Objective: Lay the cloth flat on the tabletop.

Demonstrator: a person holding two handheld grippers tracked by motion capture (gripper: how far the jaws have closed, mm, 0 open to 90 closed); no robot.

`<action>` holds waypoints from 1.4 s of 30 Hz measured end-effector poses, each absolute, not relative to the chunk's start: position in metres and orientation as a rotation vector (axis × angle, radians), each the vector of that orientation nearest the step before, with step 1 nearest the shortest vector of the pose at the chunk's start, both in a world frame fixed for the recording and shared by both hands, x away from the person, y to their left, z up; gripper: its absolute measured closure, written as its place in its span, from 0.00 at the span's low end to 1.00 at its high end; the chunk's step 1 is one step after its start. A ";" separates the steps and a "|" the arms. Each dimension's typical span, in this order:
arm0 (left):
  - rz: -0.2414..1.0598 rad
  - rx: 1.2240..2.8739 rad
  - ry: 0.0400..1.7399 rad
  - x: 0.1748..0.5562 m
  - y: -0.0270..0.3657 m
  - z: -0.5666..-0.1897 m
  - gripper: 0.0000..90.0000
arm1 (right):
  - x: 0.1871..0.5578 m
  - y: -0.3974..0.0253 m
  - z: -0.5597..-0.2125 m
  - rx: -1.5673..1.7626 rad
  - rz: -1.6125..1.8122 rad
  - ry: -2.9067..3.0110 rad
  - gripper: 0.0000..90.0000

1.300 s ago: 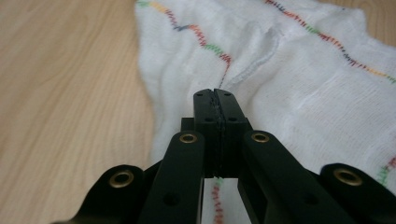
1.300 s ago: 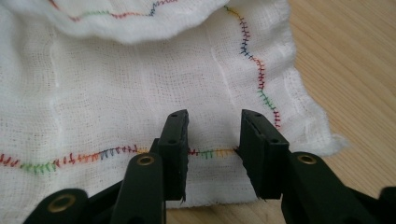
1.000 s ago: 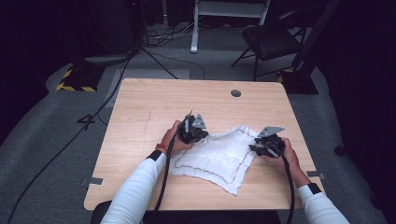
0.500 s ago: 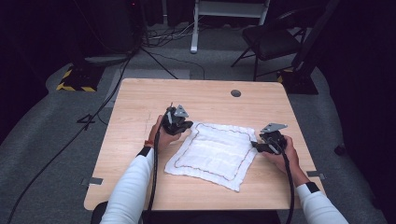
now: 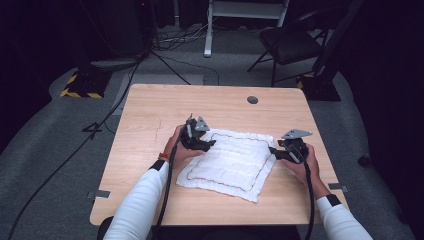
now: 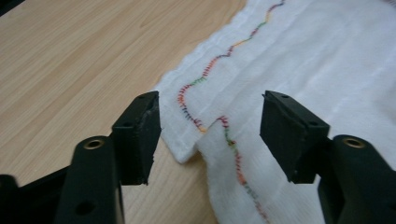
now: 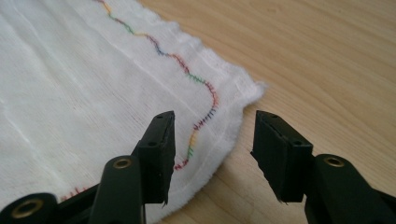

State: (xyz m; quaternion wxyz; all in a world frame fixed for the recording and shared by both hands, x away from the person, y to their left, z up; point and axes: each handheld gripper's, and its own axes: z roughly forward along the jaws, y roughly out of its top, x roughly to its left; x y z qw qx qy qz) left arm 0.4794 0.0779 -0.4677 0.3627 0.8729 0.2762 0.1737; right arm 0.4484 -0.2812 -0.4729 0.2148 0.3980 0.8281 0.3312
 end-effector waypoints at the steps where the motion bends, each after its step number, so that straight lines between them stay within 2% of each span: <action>1: 0.428 2.241 0.731 0.484 0.076 -0.471 0.51 | 0.449 -0.279 -0.472 1.108 0.932 2.294 0.59; 3: 0.400 2.244 0.741 0.489 0.075 -0.474 0.55 | 0.450 -0.277 -0.471 1.110 0.928 2.291 0.60; 8: 0.431 2.300 0.810 0.508 0.073 -0.489 0.63 | 0.465 -0.270 -0.483 1.109 0.825 2.289 0.67; 14: 0.420 2.286 0.847 0.517 0.079 -0.493 0.63 | 0.486 -0.267 -0.489 1.138 0.793 2.267 0.70; 17: 0.478 2.315 0.845 0.519 0.079 -0.491 0.63 | 0.493 -0.265 -0.489 1.164 0.807 2.263 0.70; 26: 0.526 2.302 0.909 0.529 0.097 -0.491 0.64 | 0.535 -0.241 -0.489 1.196 0.741 2.211 0.61; 30: 0.530 2.296 0.931 0.531 0.106 -0.491 0.64 | 0.537 -0.230 -0.489 1.117 0.716 2.222 0.60; 33: 0.545 2.309 0.954 0.533 0.113 -0.490 0.64 | 0.532 -0.225 -0.486 1.125 0.747 2.249 0.55; 35: 0.549 2.296 0.992 0.531 0.119 -0.489 0.61 | 0.527 -0.228 -0.483 1.124 0.776 2.258 0.55; 38: 0.521 2.253 0.983 0.524 0.127 -0.486 0.51 | 0.511 -0.238 -0.475 1.088 0.864 2.262 0.54; 42: 0.481 2.214 0.937 0.510 0.131 -0.475 0.45 | 0.488 -0.249 -0.469 1.053 0.966 2.289 0.54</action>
